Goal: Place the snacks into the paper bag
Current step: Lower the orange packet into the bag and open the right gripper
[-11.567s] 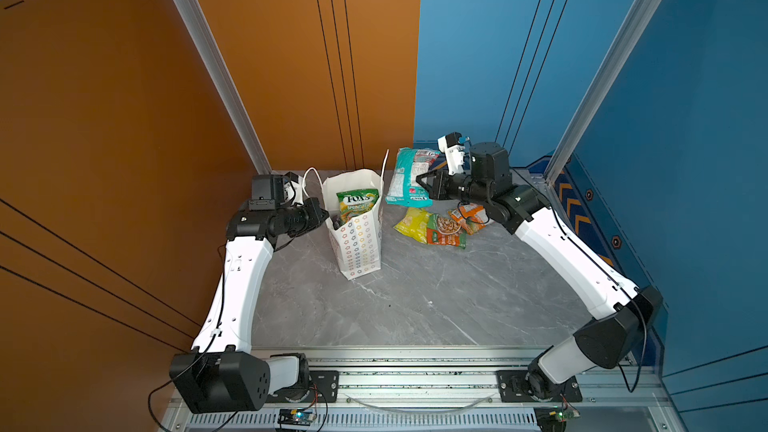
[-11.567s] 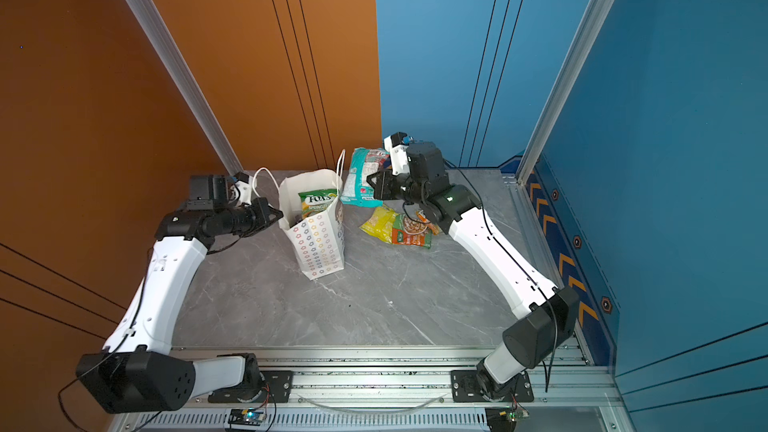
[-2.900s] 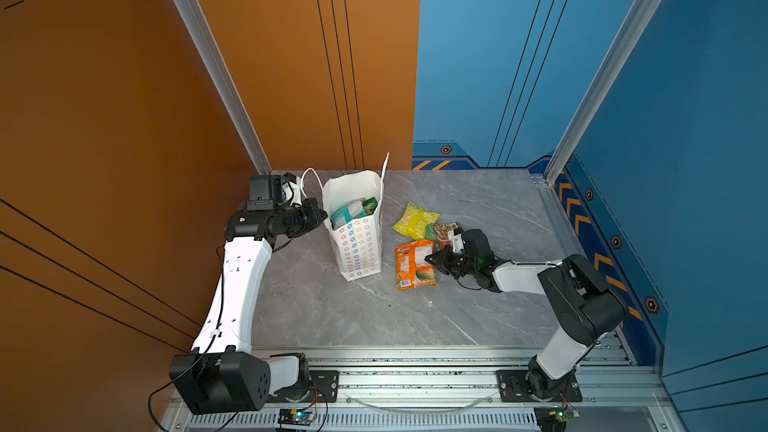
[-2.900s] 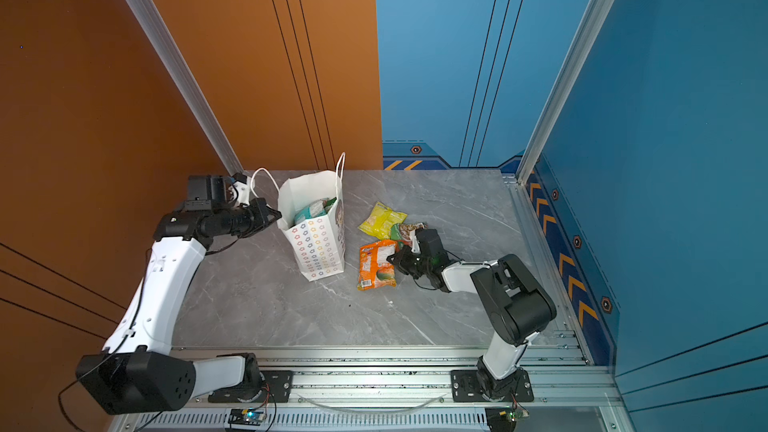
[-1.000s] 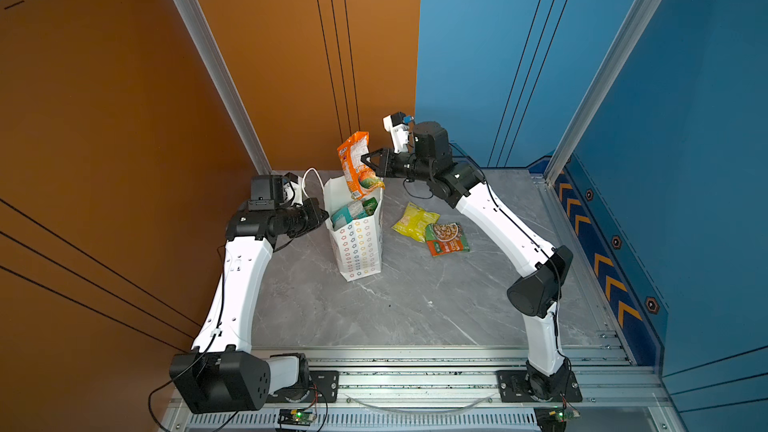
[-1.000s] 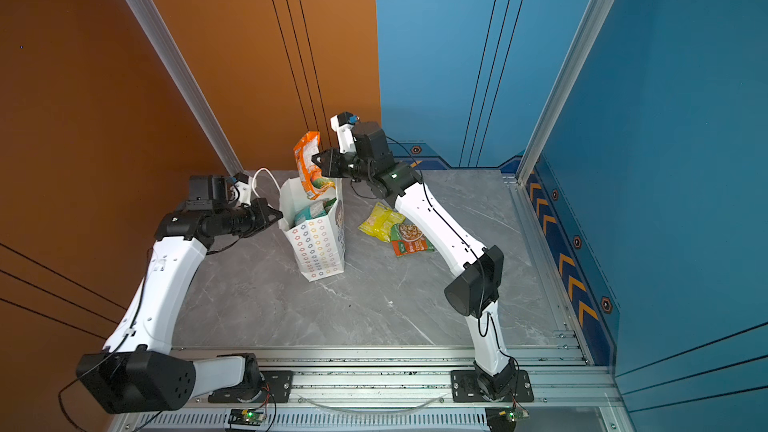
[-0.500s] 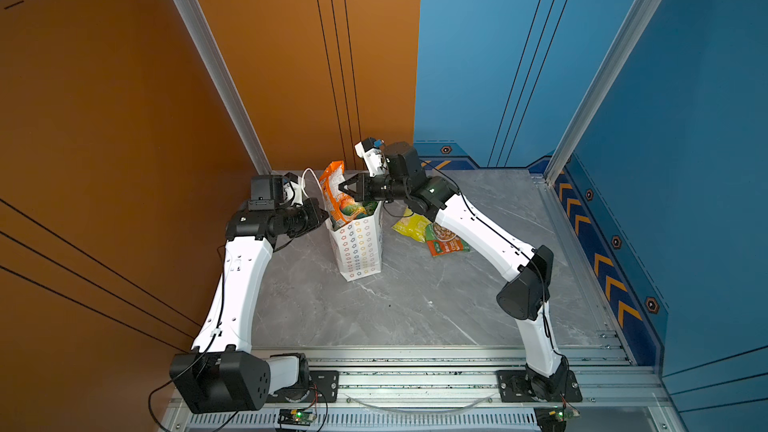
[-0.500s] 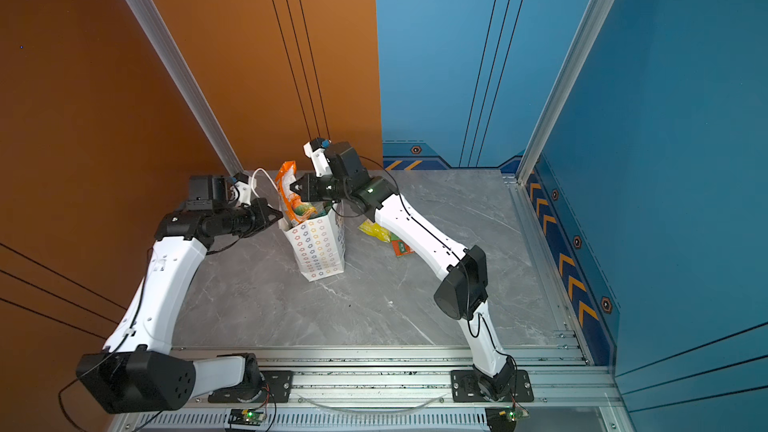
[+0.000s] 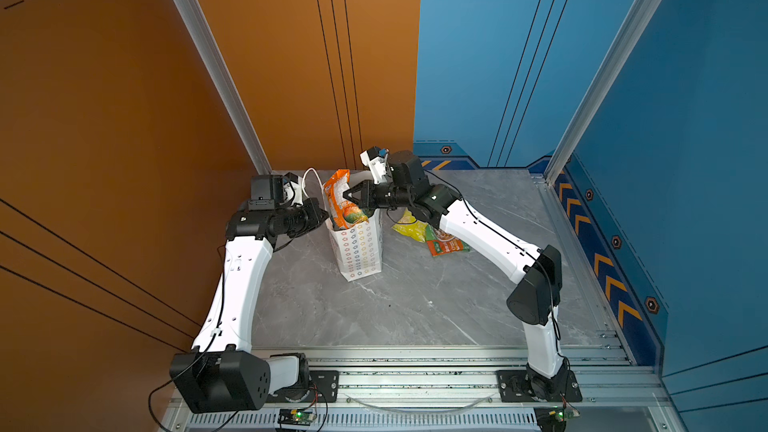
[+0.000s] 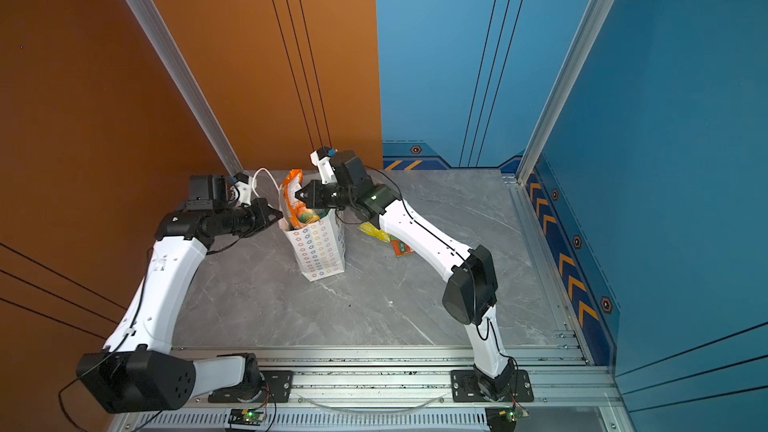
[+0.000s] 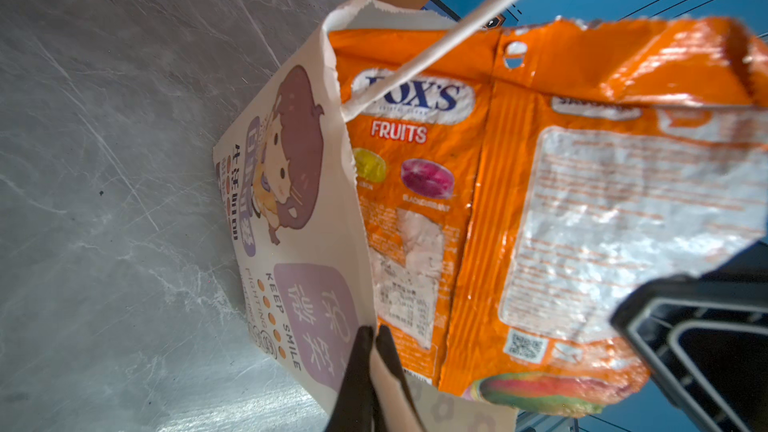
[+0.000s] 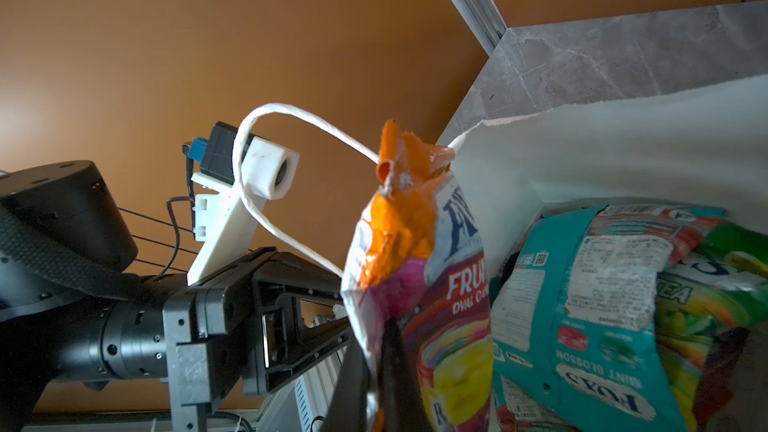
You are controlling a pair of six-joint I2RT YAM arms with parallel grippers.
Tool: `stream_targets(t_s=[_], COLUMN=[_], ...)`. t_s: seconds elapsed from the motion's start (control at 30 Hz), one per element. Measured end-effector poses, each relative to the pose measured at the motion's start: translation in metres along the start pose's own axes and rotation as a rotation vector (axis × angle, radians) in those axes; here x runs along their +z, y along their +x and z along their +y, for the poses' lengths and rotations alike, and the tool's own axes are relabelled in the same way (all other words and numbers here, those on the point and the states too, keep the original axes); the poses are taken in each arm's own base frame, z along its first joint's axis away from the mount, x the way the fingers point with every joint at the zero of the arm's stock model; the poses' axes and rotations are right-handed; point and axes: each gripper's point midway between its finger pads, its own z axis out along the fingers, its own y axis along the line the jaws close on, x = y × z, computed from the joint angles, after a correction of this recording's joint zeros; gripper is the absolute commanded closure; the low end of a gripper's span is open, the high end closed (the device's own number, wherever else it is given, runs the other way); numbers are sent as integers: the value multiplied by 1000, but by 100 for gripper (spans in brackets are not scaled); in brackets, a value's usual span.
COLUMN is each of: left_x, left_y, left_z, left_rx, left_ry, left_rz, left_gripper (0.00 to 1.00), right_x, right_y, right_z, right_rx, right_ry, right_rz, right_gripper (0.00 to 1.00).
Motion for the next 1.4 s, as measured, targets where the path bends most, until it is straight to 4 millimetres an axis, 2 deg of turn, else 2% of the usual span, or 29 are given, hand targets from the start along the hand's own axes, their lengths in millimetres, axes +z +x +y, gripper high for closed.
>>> stream_targets(t_s=[0.3, 0.37, 0.47, 0.53, 0.67, 0.83, 1.0, 1.1, 1.23, 1.4], left_x=[0, 0, 0, 0, 0, 0, 0, 0, 0, 0], left_y=[0, 0, 0, 0, 0, 0, 0, 0, 0, 0], left_z=[0, 0, 0, 0, 0, 0, 0, 0, 0, 0], left_rx=[0, 0, 0, 0, 0, 0, 0, 0, 0, 0], left_ry=[0, 0, 0, 0, 1, 1, 1, 1, 1, 1], left_rz=[0, 0, 0, 0, 0, -1, -1, -1, -1, -1], left_gripper=[99, 99, 100, 100, 99, 99, 99, 99, 99, 100], right_x=[-5, -5, -5, -6, -16, -51, -90, -102, -100, -80], right_y=[-8, -8, -7, -10, -17, -42, -63, -67, -53, -24], right_z=[-10, -17, -29, -37, -54, -70, -65, -56, -43, -16], right_rx=[49, 60, 88, 93, 106, 110, 72, 21, -76, -222], right_ry=[-25, -16, 4, 14, 45, 100, 124, 139, 201, 270], right_rz=[-1, 0, 1, -10, -37, -119, -203, -225, -176, -85], right_gripper=[100, 92, 66, 57, 52, 49, 49, 49, 51, 58])
